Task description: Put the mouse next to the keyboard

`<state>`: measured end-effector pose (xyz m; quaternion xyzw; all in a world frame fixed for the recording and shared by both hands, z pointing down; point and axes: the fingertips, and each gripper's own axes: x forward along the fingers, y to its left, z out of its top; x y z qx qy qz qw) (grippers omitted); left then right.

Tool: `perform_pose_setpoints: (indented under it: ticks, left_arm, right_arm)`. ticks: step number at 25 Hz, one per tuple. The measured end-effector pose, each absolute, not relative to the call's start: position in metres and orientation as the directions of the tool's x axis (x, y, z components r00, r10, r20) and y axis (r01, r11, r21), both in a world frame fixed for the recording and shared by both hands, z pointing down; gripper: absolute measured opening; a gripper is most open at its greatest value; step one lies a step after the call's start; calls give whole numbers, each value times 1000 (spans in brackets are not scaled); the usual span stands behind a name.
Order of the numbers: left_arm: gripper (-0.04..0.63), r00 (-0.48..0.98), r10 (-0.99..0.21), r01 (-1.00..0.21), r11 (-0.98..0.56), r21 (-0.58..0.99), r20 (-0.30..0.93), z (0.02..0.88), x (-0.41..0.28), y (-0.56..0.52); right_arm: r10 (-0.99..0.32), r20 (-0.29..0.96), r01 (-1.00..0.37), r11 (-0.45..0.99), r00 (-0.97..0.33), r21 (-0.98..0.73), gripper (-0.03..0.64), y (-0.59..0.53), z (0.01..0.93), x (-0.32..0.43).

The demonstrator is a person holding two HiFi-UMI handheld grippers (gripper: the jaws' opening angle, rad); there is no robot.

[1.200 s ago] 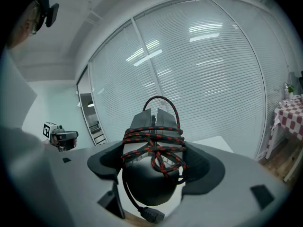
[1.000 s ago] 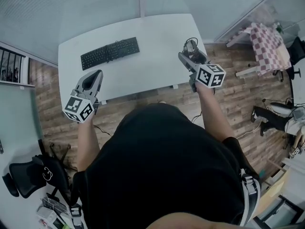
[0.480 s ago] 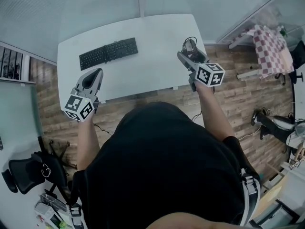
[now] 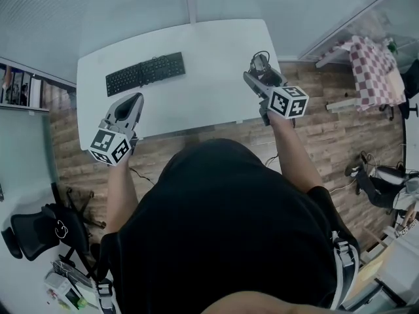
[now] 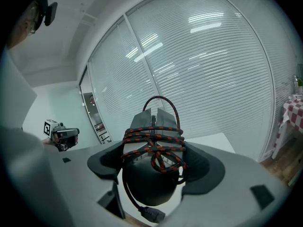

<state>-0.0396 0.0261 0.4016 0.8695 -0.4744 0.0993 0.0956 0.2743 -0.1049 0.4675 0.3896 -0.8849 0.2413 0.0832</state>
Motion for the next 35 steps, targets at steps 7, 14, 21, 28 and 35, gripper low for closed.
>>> perform_pose_setpoints:
  ticks: [7, 14, 21, 28, 35]
  left_arm:
    - [23, 515, -815, -854, -514, 80, 265, 399, -17, 14]
    - [23, 504, -824, -862, -500, 88, 260, 392, -10, 7]
    - [23, 498, -830, -866, -490, 98, 250, 390, -18, 4]
    - [23, 500, -828, -865, -490, 106, 255, 393, -15, -3]
    - [23, 495, -828, -868, -485, 106, 264, 394, -46, -5]
  right_arm:
    - [-618, 349, -709, 606, -705, -361, 390, -119, 468, 287]
    - [-600, 360, -700, 616, -714, -363, 390, -133, 463, 290]
    - [-597, 363, -698, 626, -716, -348, 390, -136, 455, 283]
    - [-577, 381, -690, 631, -723, -354, 390, -137, 461, 280]
    - [-582, 375, -692, 627, -721, -359, 390, -145, 462, 251]
